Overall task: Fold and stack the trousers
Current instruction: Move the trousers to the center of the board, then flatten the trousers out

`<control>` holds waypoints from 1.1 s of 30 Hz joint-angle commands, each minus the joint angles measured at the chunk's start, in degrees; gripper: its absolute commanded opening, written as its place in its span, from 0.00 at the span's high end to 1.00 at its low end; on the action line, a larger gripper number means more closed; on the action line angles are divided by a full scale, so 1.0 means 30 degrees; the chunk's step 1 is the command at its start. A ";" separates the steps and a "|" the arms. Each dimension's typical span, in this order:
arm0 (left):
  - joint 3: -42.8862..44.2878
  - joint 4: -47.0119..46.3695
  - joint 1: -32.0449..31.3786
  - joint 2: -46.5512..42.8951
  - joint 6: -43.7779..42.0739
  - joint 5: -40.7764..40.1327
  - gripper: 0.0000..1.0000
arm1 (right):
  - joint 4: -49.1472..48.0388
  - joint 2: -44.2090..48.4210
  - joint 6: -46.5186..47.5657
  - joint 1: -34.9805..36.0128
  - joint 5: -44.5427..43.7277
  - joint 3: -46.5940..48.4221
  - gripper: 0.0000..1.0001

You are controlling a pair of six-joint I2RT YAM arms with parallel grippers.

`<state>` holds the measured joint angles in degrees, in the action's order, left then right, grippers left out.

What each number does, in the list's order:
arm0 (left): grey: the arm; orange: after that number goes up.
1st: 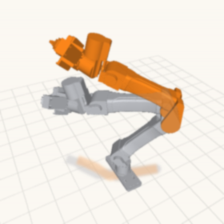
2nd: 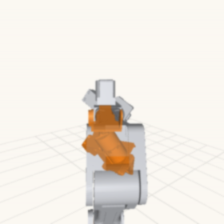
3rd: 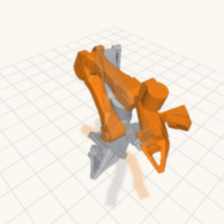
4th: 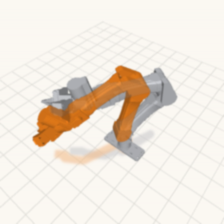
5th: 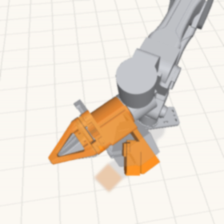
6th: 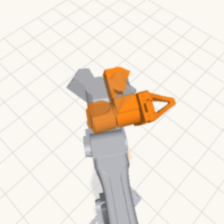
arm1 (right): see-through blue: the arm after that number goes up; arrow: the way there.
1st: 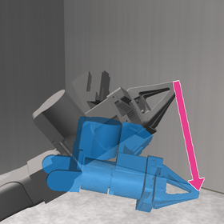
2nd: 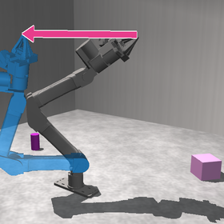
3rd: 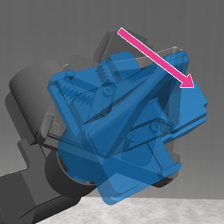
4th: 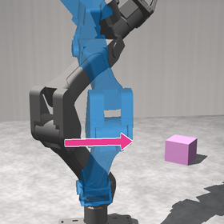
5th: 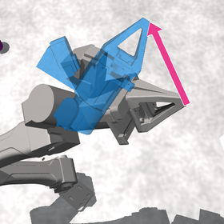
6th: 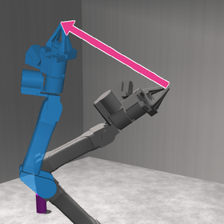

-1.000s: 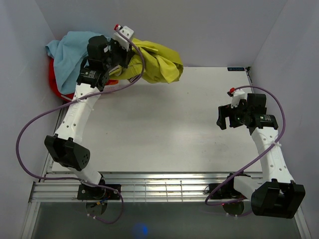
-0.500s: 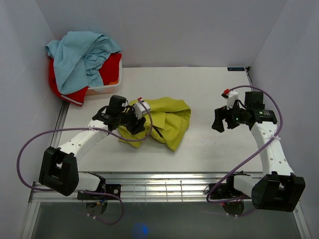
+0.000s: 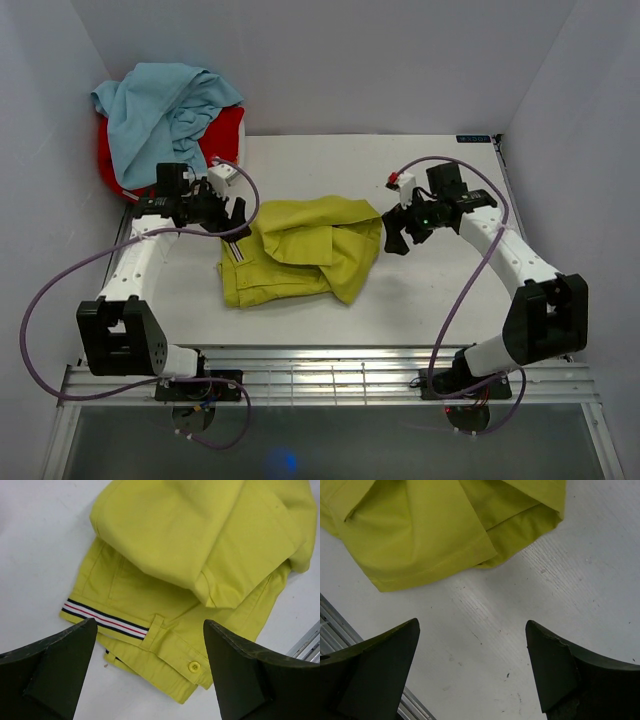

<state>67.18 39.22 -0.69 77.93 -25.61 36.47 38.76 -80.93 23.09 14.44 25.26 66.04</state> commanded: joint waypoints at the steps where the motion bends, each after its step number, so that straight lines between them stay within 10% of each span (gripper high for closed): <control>1: -0.0448 0.1633 0.0780 0.1090 -0.0608 0.0005 0.02 | -0.1554 -0.1351 -0.0198 0.1684 -0.1151 0.1771 0.08; 12: -0.1387 -0.0505 0.2746 0.4285 0.3874 -0.4566 0.07 | -0.3193 -0.5394 0.1969 0.7109 -0.4083 0.6574 0.09; 33: 0.0456 -0.3522 0.4185 0.8708 0.8910 -0.1434 0.19 | -1.0924 -1.0701 0.5164 1.1799 -0.9442 0.8018 0.04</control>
<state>65.58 32.08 11.53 103.11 -2.13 30.79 13.28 -113.47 36.47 50.24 1.10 89.30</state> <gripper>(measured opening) 0.823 0.963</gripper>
